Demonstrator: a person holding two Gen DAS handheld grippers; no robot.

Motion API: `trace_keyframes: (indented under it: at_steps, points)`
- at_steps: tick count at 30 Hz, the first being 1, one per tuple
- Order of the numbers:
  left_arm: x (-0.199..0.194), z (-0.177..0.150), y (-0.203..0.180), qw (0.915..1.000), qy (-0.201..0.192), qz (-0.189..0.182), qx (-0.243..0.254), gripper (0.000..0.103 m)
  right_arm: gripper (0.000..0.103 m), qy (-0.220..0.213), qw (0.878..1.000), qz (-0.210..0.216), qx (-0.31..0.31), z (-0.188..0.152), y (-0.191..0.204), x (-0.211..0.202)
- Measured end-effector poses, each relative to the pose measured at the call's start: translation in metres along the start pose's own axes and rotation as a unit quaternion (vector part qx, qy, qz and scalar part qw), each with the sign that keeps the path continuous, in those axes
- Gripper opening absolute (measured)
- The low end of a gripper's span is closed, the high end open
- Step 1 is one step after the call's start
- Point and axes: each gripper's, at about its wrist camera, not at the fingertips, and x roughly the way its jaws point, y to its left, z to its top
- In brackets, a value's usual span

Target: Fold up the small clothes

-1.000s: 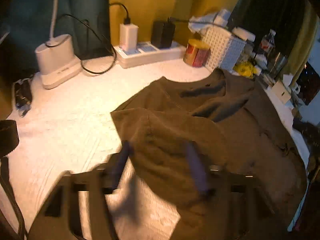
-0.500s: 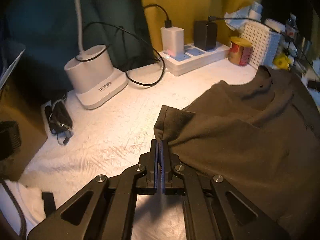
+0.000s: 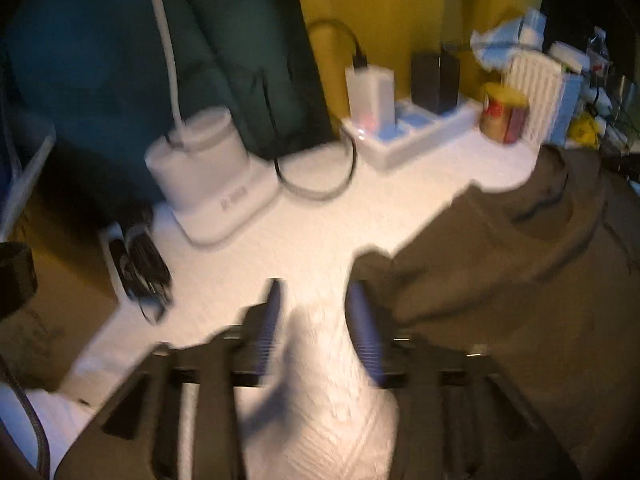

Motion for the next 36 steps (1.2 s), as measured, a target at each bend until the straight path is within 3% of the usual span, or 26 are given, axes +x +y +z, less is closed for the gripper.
trace_keyframes:
  at_steps: [3, 6, 9, 13, 14, 16, 17, 20, 24, 27, 30, 33, 36]
  points:
    - [-0.005, 0.018, -0.007, 0.9995, -0.021, -0.022, 0.01, 0.052, 0.008, -0.01, 1.0, -0.024, -0.008, 0.0, 0.006, -0.005]
    - [0.006, 0.033, -0.028, 0.9965, -0.019, -0.064, 0.051, 0.052, 0.008, -0.017, 0.999, -0.035, -0.002, 0.0, 0.005, -0.009]
    - [0.026, 0.046, -0.054, 0.9905, 0.001, -0.103, 0.092, 0.052, 0.008, -0.021, 0.999, -0.044, 0.0, -0.001, 0.0, -0.012]
    - [0.051, 0.057, -0.083, 0.9795, 0.042, -0.127, 0.151, 0.05, 0.008, -0.027, 0.999, -0.041, 0.008, -0.001, -0.003, -0.017]
    - [0.054, 0.058, -0.087, 0.9775, 0.05, -0.132, 0.157, 0.045, 0.008, -0.028, 0.999, -0.04, 0.01, -0.001, -0.004, -0.018]
    - [0.063, 0.059, -0.094, 0.9728, 0.068, -0.148, 0.165, 0.014, 0.008, -0.032, 0.999, -0.039, 0.011, -0.001, -0.004, -0.02]
    - [0.063, 0.059, -0.097, 0.9711, 0.065, -0.157, 0.167, 0.006, 0.008, -0.034, 0.999, -0.038, 0.012, -0.002, -0.004, -0.02]
    - [0.064, 0.063, -0.1, 0.9721, 0.059, -0.152, 0.169, 0.003, 0.008, -0.04, 0.998, -0.039, 0.01, -0.001, -0.002, -0.022]
    - [0.066, 0.079, -0.1, 0.9824, 0.021, -0.107, 0.152, 0.002, 0.007, -0.054, 0.997, -0.05, 0.007, 0.001, 0.0, -0.03]
    - [0.063, 0.094, -0.098, 0.9851, 0.003, -0.104, 0.137, 0.002, 0.007, -0.063, 0.996, -0.062, 0.012, 0.001, -0.003, -0.036]
    - [0.073, 0.098, -0.106, 0.9841, 0.013, -0.105, 0.143, 0.002, 0.007, -0.052, 0.997, -0.062, 0.019, -0.002, -0.008, -0.033]
    - [0.087, 0.096, -0.113, 0.9824, 0.051, -0.091, 0.155, 0.004, 0.007, -0.028, 0.998, -0.056, 0.026, -0.007, -0.01, -0.023]
    - [0.081, 0.094, -0.109, 0.9851, 0.049, -0.077, 0.146, 0.004, 0.008, -0.011, 0.998, -0.058, 0.028, -0.011, -0.01, -0.02]
